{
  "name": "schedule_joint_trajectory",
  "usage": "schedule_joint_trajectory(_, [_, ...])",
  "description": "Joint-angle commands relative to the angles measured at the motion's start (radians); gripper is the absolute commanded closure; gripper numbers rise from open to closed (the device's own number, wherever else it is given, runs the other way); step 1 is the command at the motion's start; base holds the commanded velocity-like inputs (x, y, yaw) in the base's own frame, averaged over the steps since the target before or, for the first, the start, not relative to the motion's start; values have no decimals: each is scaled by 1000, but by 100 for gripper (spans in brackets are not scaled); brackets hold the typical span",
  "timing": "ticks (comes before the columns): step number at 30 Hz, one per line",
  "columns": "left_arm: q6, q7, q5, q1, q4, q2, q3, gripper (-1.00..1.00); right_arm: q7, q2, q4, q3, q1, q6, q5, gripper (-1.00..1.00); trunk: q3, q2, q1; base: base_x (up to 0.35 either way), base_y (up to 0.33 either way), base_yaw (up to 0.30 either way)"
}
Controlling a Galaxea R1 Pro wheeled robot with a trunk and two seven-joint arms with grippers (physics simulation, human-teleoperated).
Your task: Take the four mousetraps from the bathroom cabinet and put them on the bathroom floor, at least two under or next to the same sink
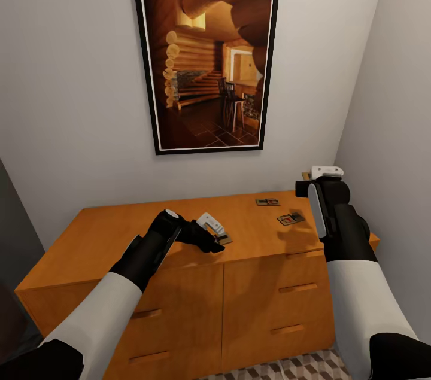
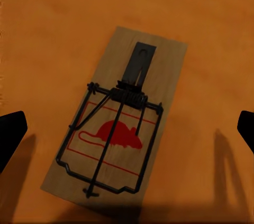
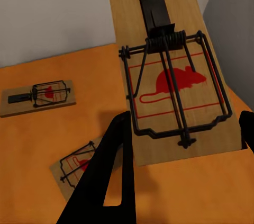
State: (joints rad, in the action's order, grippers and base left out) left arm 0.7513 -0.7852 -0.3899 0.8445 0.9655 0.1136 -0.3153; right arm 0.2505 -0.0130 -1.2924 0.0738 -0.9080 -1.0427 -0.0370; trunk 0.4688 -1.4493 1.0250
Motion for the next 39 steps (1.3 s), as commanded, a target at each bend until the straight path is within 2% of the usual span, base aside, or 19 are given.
schedule_joint_trajectory(1, [3, -9, -10, 1, 1, -1, 1, -100, -2, -1, -1, 1, -1, -4, -3, 100, 1, -1, 0, 0, 0, 0])
schedule_joint_trajectory(10, [3, -11, -9, 1, 1, -11, 1, -100, -1, -1, -1, 1, -1, -4, -3, 100, 1, -1, 0, 0, 0, 0])
schedule_joint_trajectory(39, [9, -6, -10, 1, -11, -12, 1, -100, -1, -1, -1, 1, -1, -4, -3, 100, 1, -1, 0, 0, 0, 0])
